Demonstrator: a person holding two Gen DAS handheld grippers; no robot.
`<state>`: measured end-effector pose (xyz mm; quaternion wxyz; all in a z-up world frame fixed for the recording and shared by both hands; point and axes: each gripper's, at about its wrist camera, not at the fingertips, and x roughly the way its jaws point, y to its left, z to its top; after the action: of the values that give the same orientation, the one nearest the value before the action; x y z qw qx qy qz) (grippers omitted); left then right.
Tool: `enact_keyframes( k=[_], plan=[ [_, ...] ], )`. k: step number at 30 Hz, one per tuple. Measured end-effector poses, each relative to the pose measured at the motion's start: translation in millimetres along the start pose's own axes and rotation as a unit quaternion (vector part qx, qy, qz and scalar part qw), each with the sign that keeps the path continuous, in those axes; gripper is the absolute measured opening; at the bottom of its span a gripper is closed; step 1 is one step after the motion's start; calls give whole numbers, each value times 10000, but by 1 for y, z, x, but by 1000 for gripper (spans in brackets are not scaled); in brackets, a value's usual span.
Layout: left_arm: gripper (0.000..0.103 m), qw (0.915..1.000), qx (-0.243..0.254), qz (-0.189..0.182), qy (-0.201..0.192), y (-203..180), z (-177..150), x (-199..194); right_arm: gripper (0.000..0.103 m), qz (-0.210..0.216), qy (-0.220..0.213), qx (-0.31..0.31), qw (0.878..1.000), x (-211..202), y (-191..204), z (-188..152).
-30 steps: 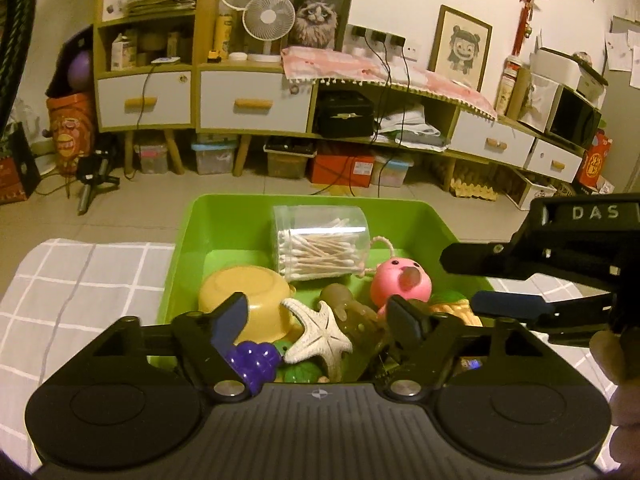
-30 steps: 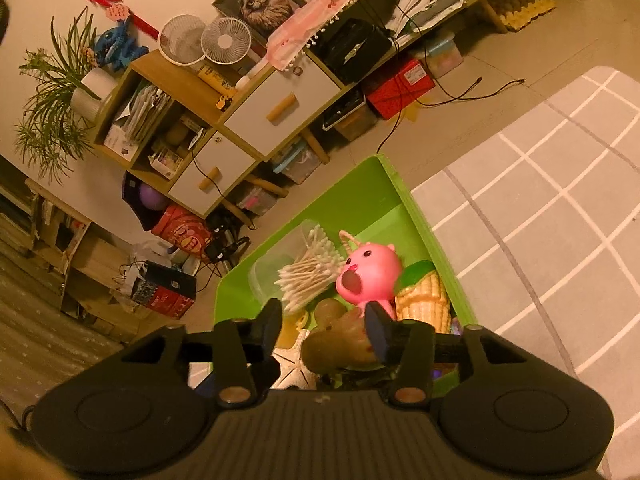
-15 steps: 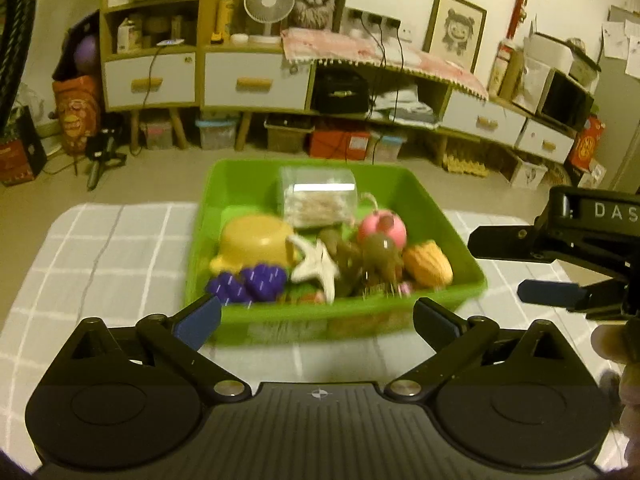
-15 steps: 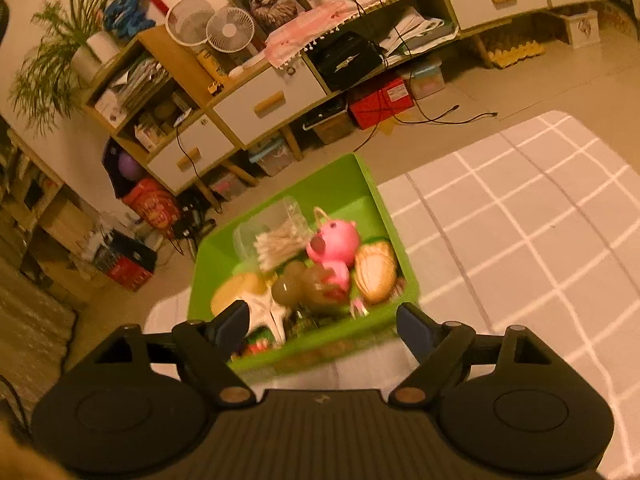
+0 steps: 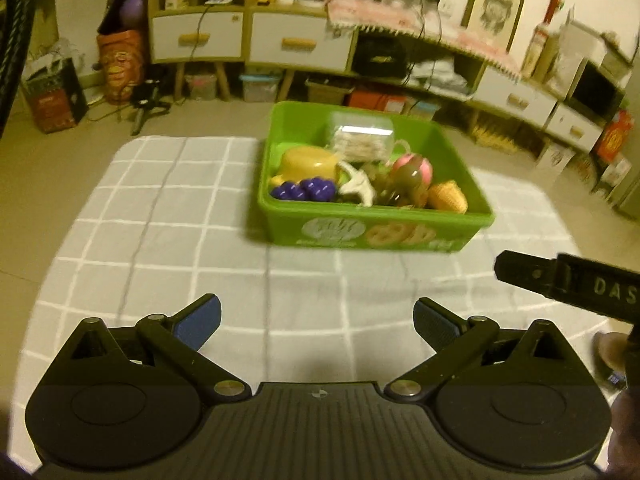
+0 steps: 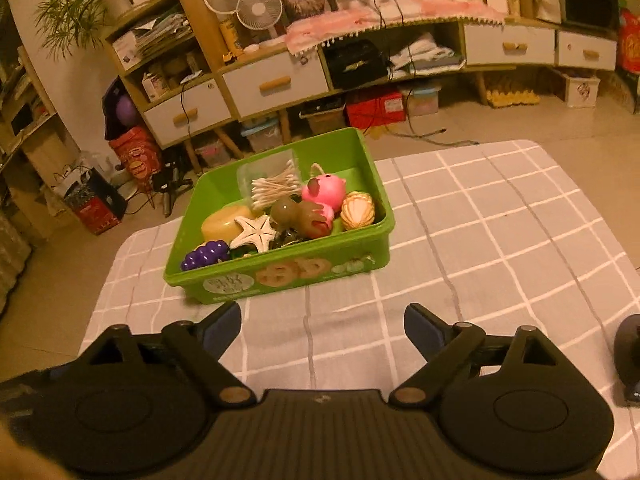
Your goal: Organize rigid objects
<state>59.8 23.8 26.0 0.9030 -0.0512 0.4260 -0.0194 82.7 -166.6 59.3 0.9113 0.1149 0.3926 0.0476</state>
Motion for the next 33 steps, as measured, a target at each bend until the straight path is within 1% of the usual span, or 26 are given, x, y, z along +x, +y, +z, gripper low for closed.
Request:
enact_keyframes(
  k=[2,5,7,9,12,26,30,33],
  plan=[
    [101,9998,124,129,-86,-2,0,-6,75,-16,60,8,10000,1,1,-4],
    [101,9994,40,284,-201,1,-4,-13,76,95,197,-93,9997,1,3,-9],
    [101,9994,0,289,-189,3,-6,-15,76,29,171,-286,9994,-1,8,-14],
    [101,9991,39,372,-217,2,-7,-15,76,-55,114,-414,9991,-2,11,-18],
    [101,9986,75,473,-240,3,-9,-16,76,-85,104,-456,9989,0,12,-20],
    [101,9987,98,485,-76,3,-13,-10,77,-57,190,-308,9993,5,5,-18],
    [101,9991,118,410,15,2,-14,-11,77,-44,143,-282,9995,3,4,-16],
    [101,9993,144,352,-61,-2,-12,-16,78,-70,123,-215,9997,2,1,-15]
  ],
)
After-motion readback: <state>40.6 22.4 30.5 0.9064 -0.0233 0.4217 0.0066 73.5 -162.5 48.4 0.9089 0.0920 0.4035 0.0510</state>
